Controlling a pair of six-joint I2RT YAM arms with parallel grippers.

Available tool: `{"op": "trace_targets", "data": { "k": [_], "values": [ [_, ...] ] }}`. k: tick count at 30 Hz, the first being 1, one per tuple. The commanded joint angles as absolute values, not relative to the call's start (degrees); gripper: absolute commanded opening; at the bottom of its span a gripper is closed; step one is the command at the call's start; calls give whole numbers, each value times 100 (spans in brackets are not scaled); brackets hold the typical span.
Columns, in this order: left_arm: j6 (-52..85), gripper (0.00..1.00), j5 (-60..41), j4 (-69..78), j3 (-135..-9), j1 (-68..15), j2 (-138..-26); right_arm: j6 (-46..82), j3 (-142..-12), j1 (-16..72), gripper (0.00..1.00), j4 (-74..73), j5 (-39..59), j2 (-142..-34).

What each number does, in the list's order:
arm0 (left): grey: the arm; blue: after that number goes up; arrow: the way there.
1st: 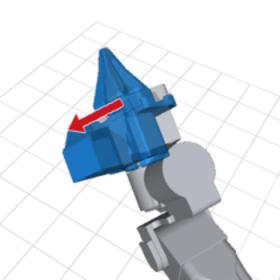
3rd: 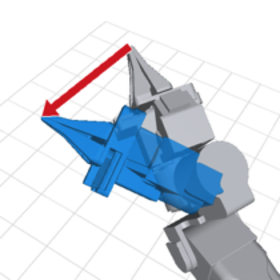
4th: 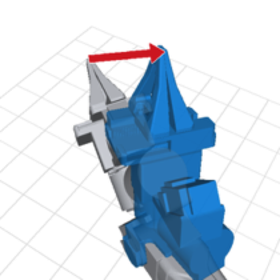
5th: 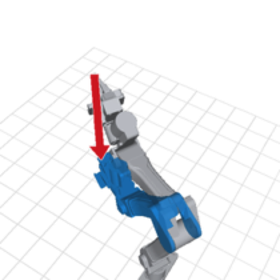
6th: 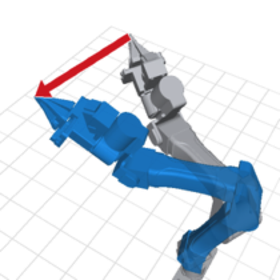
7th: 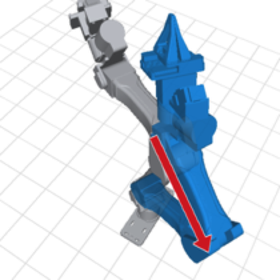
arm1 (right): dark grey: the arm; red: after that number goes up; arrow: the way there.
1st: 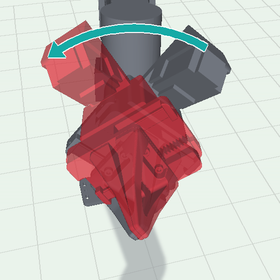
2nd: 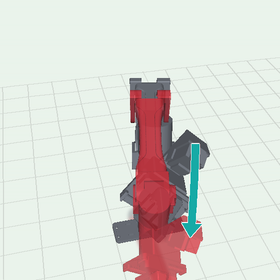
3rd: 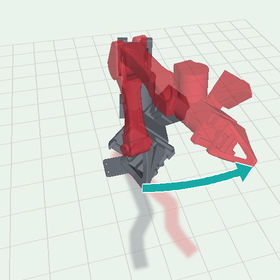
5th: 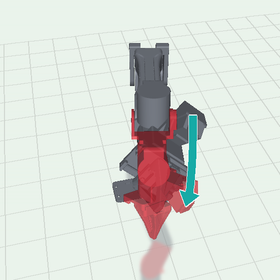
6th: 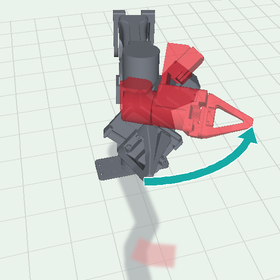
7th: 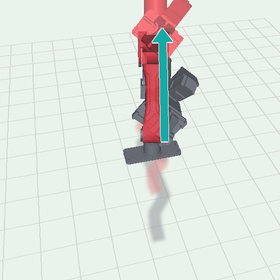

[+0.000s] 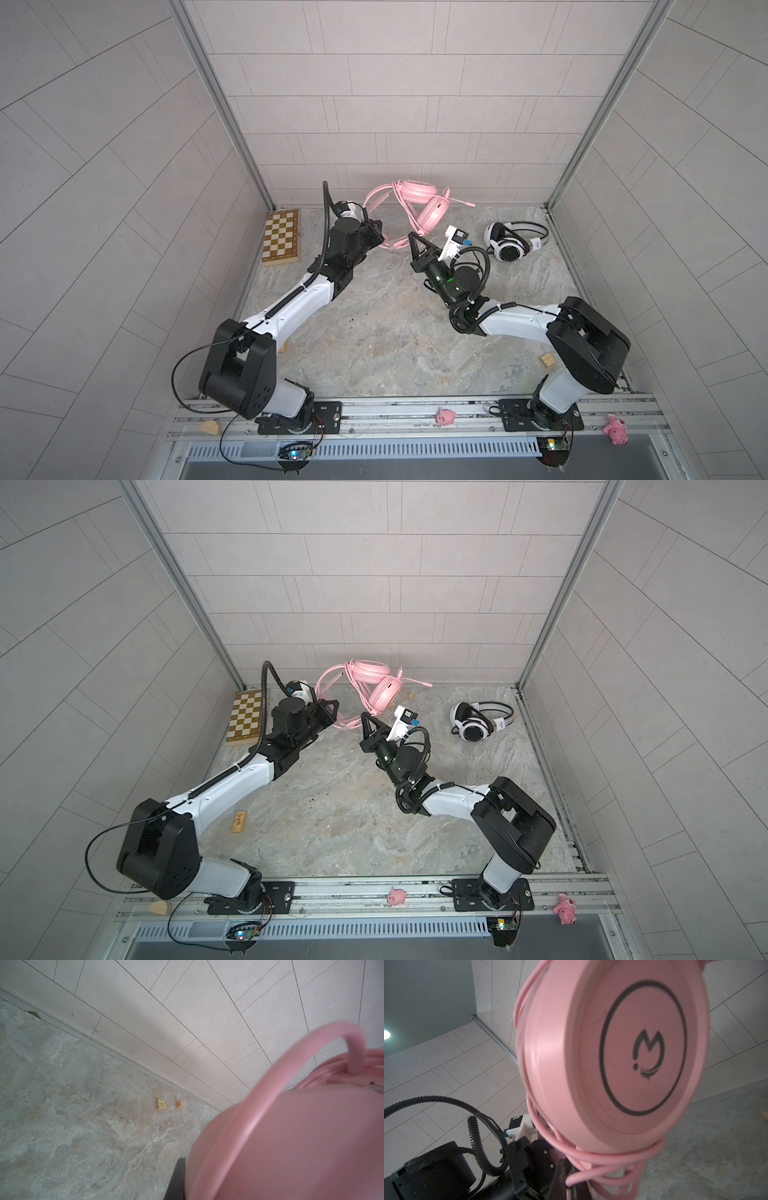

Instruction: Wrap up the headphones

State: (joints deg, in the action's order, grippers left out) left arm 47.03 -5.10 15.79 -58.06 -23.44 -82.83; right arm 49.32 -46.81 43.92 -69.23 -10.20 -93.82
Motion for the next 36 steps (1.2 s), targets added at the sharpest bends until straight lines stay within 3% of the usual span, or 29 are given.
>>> {"op": "trace_targets", "data": {
  "k": [1,13,24,30,36],
  "values": [
    [4184,0,-1245,1196,-5771,-2374,-8098,4937,-5079,4033,1,-7802,-1631,-9437],
    [2998,0,-1834,706,-5807,-2297,-7781,4637,-5125,3615,0,-7376,-674,-9318],
    [3331,0,-2742,1025,-5923,-2265,-8206,4131,-5030,3532,0,-7117,-989,-9181],
    [3379,0,-2785,1108,-5890,-2241,-8225,5266,-4908,3244,0,-8156,-1443,-9730],
    [3513,0,-2987,1169,-5917,-2193,-8414,5291,-5268,3197,0,-8152,-1388,-9881]
  ]
}}
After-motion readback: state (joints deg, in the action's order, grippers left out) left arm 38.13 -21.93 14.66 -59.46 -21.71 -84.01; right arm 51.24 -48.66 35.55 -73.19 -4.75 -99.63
